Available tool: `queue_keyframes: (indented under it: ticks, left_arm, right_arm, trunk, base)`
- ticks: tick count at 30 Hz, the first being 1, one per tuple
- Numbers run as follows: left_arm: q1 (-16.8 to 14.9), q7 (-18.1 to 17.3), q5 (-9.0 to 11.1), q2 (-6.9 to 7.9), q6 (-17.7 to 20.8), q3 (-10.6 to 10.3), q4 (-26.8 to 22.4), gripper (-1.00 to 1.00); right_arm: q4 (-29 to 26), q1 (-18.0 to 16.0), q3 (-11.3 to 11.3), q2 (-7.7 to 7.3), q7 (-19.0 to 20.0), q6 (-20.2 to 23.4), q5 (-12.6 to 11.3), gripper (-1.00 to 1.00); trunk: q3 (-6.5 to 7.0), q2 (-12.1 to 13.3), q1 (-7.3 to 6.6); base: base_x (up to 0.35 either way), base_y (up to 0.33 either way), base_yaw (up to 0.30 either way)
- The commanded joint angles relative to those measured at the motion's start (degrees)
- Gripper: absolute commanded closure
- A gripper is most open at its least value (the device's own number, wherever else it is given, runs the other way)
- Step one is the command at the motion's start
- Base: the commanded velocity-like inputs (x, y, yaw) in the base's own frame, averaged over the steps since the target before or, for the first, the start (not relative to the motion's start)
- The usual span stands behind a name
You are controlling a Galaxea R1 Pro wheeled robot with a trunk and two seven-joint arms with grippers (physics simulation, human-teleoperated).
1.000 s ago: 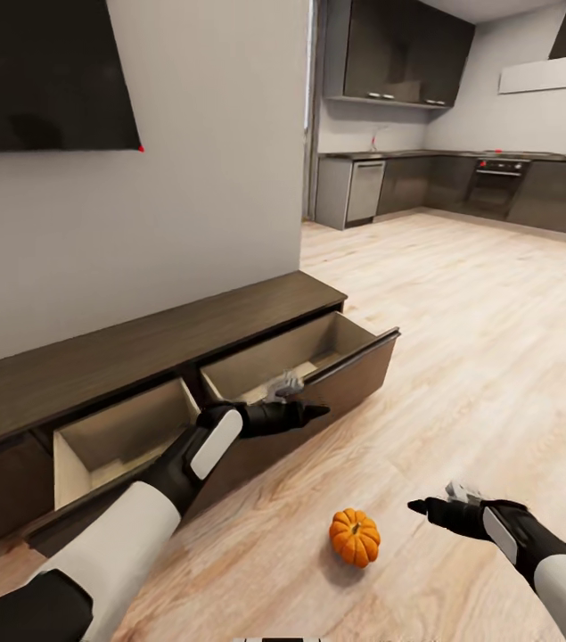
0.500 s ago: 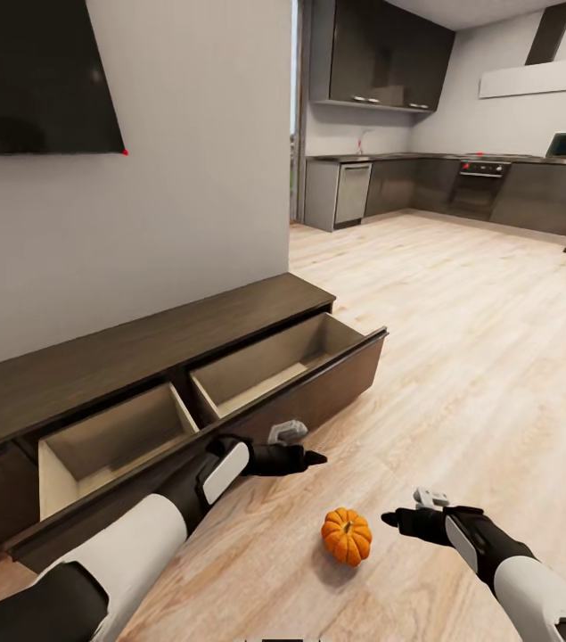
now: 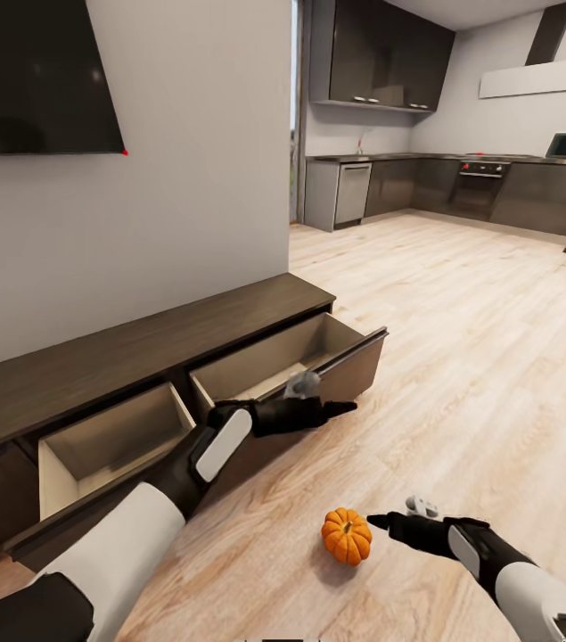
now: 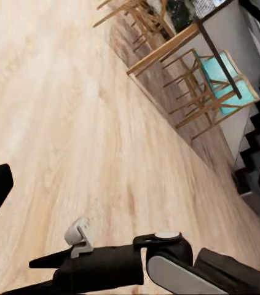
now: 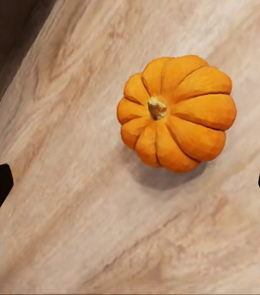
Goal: Place each of the two pumpkins and all three candles from the living room inside a cabinet in the living room (use any cabinet), then make sure every cabinet is closed, and position the cauldron so it is next to a table in the living room.
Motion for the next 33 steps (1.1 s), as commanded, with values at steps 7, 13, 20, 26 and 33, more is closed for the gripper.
queue_keyframes:
  ticks: [7,13,20,26,33]
  left_arm:
    - [0.0,0.1,3.7,0.0,-3.9,0.3,-4.0,-1.0]
    - [0.0,0.2,3.8,0.08,-5.9,0.0,-3.9,-1.0]
    - [0.0,0.3,3.8,0.1,-5.6,0.2,-3.8,-1.0]
    - [0.0,0.1,4.0,0.23,-6.0,0.2,-3.8,-1.0]
    - [0.1,-0.1,5.7,0.35,-6.2,0.2,-3.7,-1.0]
  right_arm:
    - [0.6,0.0,-1.8,-0.05,0.5,-4.2,-6.1,-1.0]
    - [0.8,0.0,-2.0,-0.01,0.5,-7.9,-6.4,-1.0]
    - [0.9,0.0,-2.0,-0.1,1.5,-8.2,-6.4,-1.0]
    - [0.9,0.0,-2.0,-0.02,2.8,-8.2,-6.4,-1.0]
    - [0.9,0.0,-2.0,-0.01,2.8,-8.1,-6.4,-1.0]
  trunk:
    - [0.0,0.0,0.0]
    - [0.44,0.0,-0.05]
    - [1.99,0.1,-0.23]
    - [2.66,0.2,-0.31]
    - [2.66,0.2,-0.31]
  base:
    - [0.0,0.0,0.0]
    - [0.0,0.0,0.0]
    - [0.0,0.0,0.0]
    - [0.0,0.0,0.0]
    - [0.0,0.0,0.0]
